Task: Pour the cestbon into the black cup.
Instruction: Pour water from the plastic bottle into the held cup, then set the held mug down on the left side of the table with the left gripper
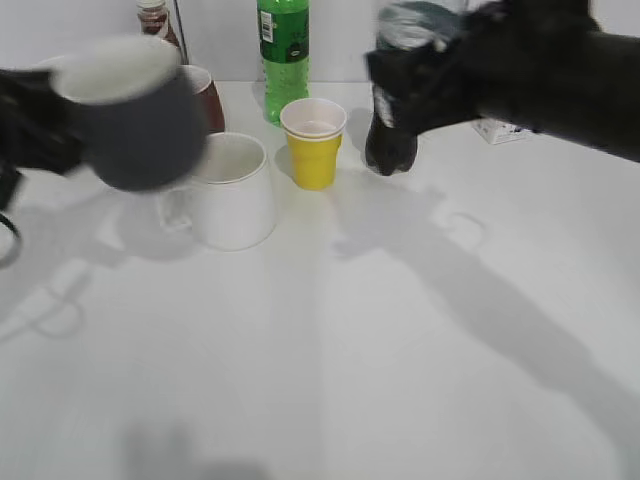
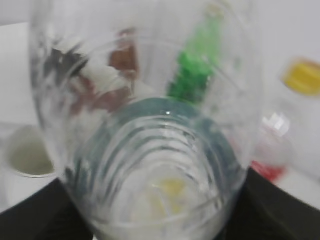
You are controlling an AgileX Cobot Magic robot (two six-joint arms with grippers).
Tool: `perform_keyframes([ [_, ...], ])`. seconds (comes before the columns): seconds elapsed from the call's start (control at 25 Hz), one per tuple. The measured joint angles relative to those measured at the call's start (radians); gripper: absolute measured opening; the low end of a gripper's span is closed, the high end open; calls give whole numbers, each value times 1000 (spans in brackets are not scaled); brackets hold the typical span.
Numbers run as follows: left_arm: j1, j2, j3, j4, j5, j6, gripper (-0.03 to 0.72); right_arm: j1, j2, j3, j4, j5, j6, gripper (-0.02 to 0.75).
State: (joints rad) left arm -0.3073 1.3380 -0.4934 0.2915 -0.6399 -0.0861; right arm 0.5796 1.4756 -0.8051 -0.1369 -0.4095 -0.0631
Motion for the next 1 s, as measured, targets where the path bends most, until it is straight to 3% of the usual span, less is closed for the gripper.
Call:
perform_keyframes([
  [0.2,207,-7,0,-22,-34,39,52,-79,-14,94,57,0,78,459],
  [0.4,322,80,0,-25,-115,48,52,-95,-15,180,57,-6,90,459],
  [0.72,345,386,0,-73,-429,139,51,-96,-15,187,56,-16,90,459],
  [1.0,345,504,0,-73,-448,150,51,-96,-15,187,56,-17,92,459],
])
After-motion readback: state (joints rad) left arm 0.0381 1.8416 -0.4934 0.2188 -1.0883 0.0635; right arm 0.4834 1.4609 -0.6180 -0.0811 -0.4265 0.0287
